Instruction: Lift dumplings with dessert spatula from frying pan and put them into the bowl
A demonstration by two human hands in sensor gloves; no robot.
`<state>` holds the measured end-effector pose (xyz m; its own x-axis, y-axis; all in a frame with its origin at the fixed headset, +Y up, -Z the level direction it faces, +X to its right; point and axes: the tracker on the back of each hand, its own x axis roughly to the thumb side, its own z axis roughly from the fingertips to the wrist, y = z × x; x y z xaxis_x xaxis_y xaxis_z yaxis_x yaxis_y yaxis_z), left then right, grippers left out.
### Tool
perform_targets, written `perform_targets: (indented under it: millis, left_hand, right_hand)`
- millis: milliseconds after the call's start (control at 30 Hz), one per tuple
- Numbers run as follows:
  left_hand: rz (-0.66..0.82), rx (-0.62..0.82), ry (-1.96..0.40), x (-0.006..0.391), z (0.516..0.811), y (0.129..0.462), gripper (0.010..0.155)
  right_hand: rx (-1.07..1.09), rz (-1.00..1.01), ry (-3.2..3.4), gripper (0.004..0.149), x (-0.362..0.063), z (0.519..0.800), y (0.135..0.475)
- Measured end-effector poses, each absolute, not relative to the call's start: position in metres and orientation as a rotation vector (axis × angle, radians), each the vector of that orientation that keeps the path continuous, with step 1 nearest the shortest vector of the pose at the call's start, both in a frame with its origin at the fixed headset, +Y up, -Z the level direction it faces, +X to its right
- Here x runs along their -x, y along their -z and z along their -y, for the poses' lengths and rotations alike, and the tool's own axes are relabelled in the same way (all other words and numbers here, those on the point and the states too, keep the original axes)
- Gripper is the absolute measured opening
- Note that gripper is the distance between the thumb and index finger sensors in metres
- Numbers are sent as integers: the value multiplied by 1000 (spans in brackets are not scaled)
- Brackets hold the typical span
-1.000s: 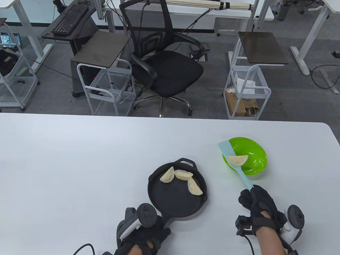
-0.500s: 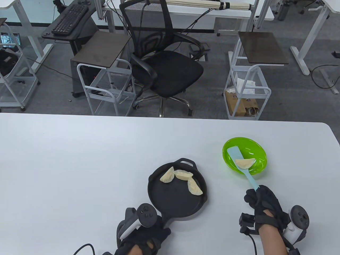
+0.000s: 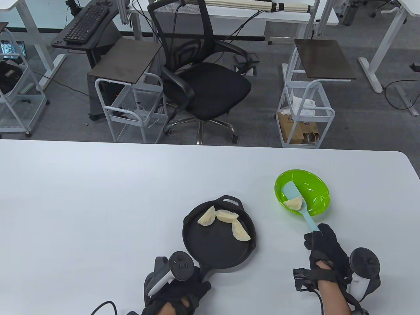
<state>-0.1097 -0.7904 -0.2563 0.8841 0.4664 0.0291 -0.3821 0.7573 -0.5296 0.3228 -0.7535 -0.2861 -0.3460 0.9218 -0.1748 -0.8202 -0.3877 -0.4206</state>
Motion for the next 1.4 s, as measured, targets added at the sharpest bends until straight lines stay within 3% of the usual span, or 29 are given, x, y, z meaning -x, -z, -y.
perform_targets:
  millis: [833,1400]
  left_hand:
    - [160,549,-464,110,791,256,71]
    - [159,550,-464,110,791,257,71]
  right_hand:
    - [454,481,-1826,52,-330,748,279]
    - [405,399,-1584,44,-326,755,279]
